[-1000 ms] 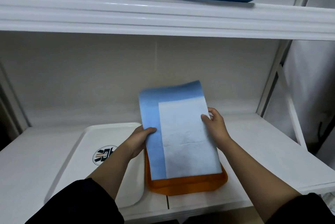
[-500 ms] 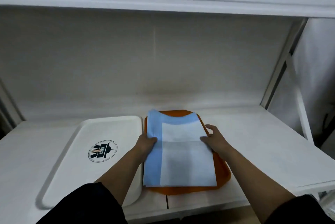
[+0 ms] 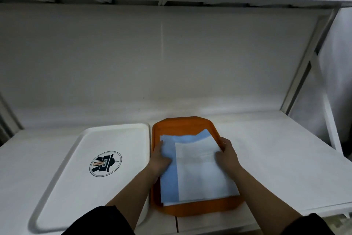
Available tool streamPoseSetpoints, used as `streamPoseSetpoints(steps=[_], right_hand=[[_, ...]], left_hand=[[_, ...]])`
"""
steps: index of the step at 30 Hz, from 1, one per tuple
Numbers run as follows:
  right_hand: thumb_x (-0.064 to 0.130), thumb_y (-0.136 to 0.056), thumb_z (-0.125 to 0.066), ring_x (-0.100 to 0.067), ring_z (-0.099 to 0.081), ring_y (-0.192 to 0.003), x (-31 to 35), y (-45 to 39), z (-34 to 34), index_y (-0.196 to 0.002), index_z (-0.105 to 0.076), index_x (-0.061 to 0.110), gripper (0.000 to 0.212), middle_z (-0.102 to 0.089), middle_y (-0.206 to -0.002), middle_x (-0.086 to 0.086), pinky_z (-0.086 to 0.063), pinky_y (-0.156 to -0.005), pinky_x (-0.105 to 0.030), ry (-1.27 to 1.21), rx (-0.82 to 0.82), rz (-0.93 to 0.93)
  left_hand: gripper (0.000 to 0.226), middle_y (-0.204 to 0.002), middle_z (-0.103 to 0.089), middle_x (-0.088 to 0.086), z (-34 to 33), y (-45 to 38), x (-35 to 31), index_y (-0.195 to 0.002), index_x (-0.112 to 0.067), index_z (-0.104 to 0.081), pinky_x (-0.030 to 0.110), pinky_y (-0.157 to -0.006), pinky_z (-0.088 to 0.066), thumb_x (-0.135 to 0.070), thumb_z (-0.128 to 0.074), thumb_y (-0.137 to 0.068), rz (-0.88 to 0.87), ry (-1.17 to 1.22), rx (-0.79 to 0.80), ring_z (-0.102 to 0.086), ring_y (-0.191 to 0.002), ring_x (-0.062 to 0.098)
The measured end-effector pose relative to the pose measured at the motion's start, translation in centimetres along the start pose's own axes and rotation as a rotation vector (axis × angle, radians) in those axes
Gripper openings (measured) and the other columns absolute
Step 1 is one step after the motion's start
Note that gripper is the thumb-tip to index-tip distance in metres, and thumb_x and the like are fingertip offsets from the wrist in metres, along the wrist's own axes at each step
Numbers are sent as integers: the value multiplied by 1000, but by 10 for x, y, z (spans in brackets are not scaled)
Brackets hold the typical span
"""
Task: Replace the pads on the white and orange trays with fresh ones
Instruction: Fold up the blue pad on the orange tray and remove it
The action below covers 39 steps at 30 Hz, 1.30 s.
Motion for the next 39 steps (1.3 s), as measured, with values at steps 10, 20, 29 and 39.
streamPoseSetpoints(steps=[10, 20, 29, 39], right_hand=[[21, -92, -54, -26, -52, -93, -21, 21, 1, -133, -43, 17, 43, -34, -133, -14, -41, -90, -30, 398, 155, -118], [11, -89, -52, -22, -51, -109, -24, 33, -2, -121, -49, 11, 32, -53, -124, -9, -40, -86, -26, 491, 243, -130], [17, -93, -52, -29, -43, -126, -25, 44, 2, -142, -30, 7, 54, -41, -139, -15, -36, -98, -31, 376, 248, -181], [1, -92, -34, -22, -57, -67, -10, 69, 18, -119, -40, 15, 30, -48, -98, -11, -45, -44, -23, 137, 202, -304]], left_hand=[[47, -145, -31, 13, -11, 22, 25, -132, -24, -50, 38, -109, -38, -21, -62, -87, 113, -197, 76, -37, -130, 31], [52, -142, -37, 14, -17, 38, 26, -138, -13, -42, 32, -101, -41, -7, -58, -89, 165, -265, 215, -43, -126, 29], [60, -141, -36, 15, -15, 55, 24, -146, -15, -26, 37, -92, -51, -8, -51, -92, 185, -232, 208, -49, -118, 30], [50, -106, -55, 13, -7, 89, 9, -135, -17, -42, 21, -51, -49, 6, -44, -91, 248, 1, 238, -62, -65, 13]])
Point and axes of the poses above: each hand's wrist, its own y-axis away from the middle knuckle, its own z-axis out of the back of the hand, x = y × z, the point moved 4 cm from there along -y, towards the middle knuckle
